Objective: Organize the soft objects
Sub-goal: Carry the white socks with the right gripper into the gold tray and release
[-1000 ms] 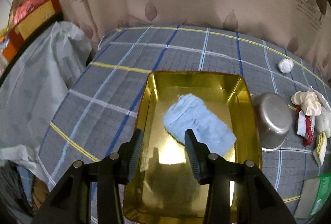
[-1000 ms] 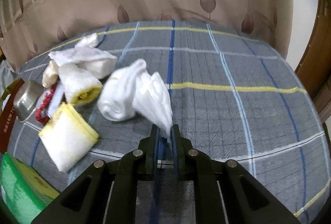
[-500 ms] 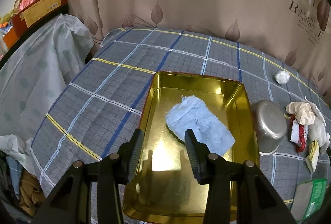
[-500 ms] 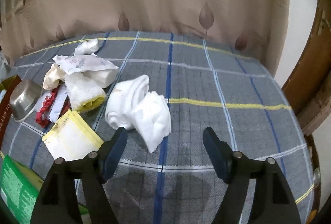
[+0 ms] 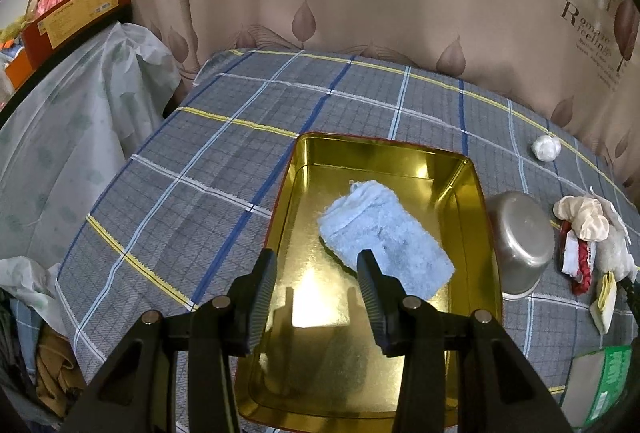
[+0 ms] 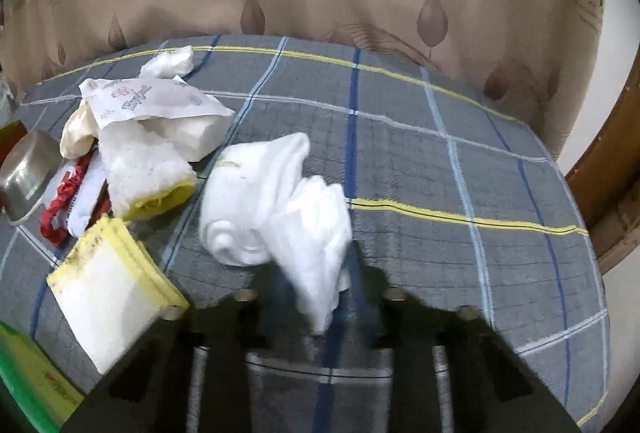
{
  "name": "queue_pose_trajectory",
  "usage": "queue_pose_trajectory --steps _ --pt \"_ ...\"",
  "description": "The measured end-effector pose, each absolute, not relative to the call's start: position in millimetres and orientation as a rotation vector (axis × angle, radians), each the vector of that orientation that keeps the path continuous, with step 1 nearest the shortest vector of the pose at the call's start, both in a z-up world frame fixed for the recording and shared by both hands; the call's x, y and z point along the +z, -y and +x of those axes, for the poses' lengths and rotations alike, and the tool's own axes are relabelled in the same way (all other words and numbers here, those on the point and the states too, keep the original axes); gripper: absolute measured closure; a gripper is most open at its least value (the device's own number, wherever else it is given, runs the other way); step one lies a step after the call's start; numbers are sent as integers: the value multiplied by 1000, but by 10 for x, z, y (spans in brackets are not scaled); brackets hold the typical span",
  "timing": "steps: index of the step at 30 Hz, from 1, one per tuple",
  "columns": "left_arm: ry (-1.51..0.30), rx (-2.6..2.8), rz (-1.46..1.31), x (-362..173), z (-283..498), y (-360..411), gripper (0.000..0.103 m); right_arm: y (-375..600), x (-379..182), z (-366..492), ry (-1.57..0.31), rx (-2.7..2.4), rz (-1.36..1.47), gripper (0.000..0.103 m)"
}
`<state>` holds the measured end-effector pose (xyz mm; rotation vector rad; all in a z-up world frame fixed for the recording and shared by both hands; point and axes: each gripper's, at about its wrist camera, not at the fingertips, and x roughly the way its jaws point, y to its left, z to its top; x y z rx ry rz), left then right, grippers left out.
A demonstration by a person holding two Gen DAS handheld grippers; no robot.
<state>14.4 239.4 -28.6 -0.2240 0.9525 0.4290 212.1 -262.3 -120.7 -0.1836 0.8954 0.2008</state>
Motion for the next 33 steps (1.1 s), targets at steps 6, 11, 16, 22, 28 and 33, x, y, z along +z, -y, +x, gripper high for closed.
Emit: queue_pose_trajectory --steps 6,11,16,22,28,33 --pt "-955 435 -210 -308 130 -2397 60 2667 -1140 2064 -902 203 -148 90" --pt "-956 444 -235 -345 69 -2450 60 2734 -968 1950 -904 190 -98 90" --pt "-936 470 -270 -303 -17 -2574 60 2663 -649 1782 -885 200 -78 90" --pt "-921 491 -340 -275 -126 -2749 60 2124 -169 1580 -855 342 -111 90" --pt "-896 532 -349 -217 -222 -2857 60 1176 62 1375 -850 575 -135 90" --pt "-887 565 -357 -189 -275 -2975 60 354 -17 1197 -874 758 -178 90"
